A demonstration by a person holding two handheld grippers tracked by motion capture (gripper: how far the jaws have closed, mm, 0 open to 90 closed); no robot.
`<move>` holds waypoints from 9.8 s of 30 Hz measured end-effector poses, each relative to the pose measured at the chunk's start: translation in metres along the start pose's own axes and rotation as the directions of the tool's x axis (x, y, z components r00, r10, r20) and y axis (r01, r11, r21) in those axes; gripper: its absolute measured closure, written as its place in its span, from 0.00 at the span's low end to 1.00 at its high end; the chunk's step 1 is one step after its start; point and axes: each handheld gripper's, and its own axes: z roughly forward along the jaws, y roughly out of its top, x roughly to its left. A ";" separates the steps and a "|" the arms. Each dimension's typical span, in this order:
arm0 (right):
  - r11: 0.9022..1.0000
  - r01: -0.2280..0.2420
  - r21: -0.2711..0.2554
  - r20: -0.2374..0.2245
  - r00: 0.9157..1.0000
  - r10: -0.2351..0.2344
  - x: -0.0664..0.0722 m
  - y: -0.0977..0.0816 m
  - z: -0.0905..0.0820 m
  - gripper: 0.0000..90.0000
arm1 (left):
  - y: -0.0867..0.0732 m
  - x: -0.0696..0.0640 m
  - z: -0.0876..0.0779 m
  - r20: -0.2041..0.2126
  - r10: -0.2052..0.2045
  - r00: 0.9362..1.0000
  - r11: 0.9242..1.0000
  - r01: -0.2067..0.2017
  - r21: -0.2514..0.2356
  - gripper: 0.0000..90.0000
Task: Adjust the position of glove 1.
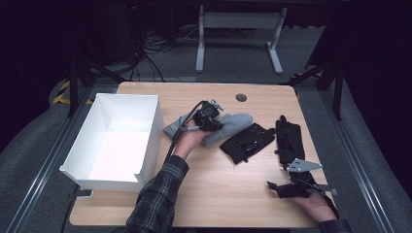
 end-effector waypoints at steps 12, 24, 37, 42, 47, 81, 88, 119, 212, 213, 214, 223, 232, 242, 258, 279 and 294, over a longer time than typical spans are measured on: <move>1.000 -0.002 0.001 -0.001 1.000 0.002 0.000 0.000 0.000 0.09 | -0.014 -0.023 -0.037 0.024 -0.007 1.000 0.999 0.009 -0.046 0.93; 1.000 0.000 0.000 0.000 1.000 0.000 0.000 0.000 0.000 0.09 | -0.048 -0.063 -0.059 0.054 -0.003 0.999 0.996 0.008 -0.086 0.93; 1.000 0.001 0.000 -0.001 1.000 -0.001 0.000 0.000 0.000 0.09 | -0.078 -0.104 -0.057 0.089 0.013 0.996 0.998 -0.007 -0.063 0.93; 1.000 0.000 0.000 0.000 1.000 0.000 0.000 0.000 0.000 0.09 | -0.084 -0.120 -0.053 0.103 0.016 0.995 0.999 -0.011 -0.049 0.93; 1.000 0.000 0.000 -0.001 1.000 0.000 0.000 0.000 0.000 0.09 | -0.090 -0.133 -0.046 0.129 0.024 0.991 0.999 -0.019 -0.033 0.93; 1.000 0.000 0.000 0.000 1.000 0.000 0.000 0.000 0.000 0.09 | -0.087 -0.089 -0.048 0.097 0.022 0.995 1.000 -0.023 0.010 0.36; 1.000 0.000 0.000 0.000 1.000 0.000 0.000 0.000 0.000 0.09 | -0.080 -0.065 -0.053 0.036 -0.011 0.999 1.000 0.012 -0.019 0.43; 1.000 0.001 0.000 0.001 1.000 -0.001 0.000 0.000 0.000 0.09 | -0.052 0.034 -0.007 -0.186 -0.121 0.975 0.986 0.139 0.088 0.56; 1.000 0.005 0.002 -0.007 1.000 -0.005 0.000 0.000 0.000 0.09 | -0.017 -0.024 -0.039 0.039 -0.103 0.994 0.991 0.099 0.085 0.79; 1.000 0.005 0.002 -0.007 1.000 -0.005 0.000 0.000 0.000 0.09 | -0.018 -0.027 -0.042 0.043 -0.100 0.994 0.992 0.096 0.086 0.79; 1.000 0.005 0.002 -0.007 1.000 -0.005 0.000 0.000 0.000 0.09 | -0.018 -0.032 -0.045 0.052 -0.094 0.994 0.992 0.090 0.088 0.79; 1.000 0.005 0.002 -0.007 1.000 -0.005 0.000 0.000 0.000 0.09 | -0.029 -0.076 -0.056 0.129 -0.056 0.990 0.994 0.044 0.096 0.79; 1.000 0.005 0.002 -0.007 1.000 -0.005 0.000 0.000 0.000 0.09 | -0.037 -0.114 -0.050 0.187 -0.028 0.982 0.991 0.003 0.136 0.79; 1.000 0.005 0.002 -0.007 1.000 -0.005 0.000 0.000 0.000 0.09 | -0.050 -0.135 -0.024 0.207 -0.021 0.978 0.985 -0.015 0.173 0.78; 1.000 0.005 0.002 -0.007 1.000 -0.005 0.000 0.000 0.000 0.09 | -0.038 -0.127 -0.040 0.179 0.071 0.981 0.995 -0.082 0.055 0.43; 1.000 0.006 0.002 -0.007 1.000 -0.006 0.000 0.000 0.000 0.09 | -0.032 -0.116 -0.002 0.229 0.053 0.972 0.992 -0.078 0.103 0.38; 1.000 0.005 0.003 -0.008 1.000 -0.005 0.000 0.000 0.000 0.09 | -0.046 -0.137 0.022 0.175 0.074 0.982 0.971 -0.111 0.211 0.18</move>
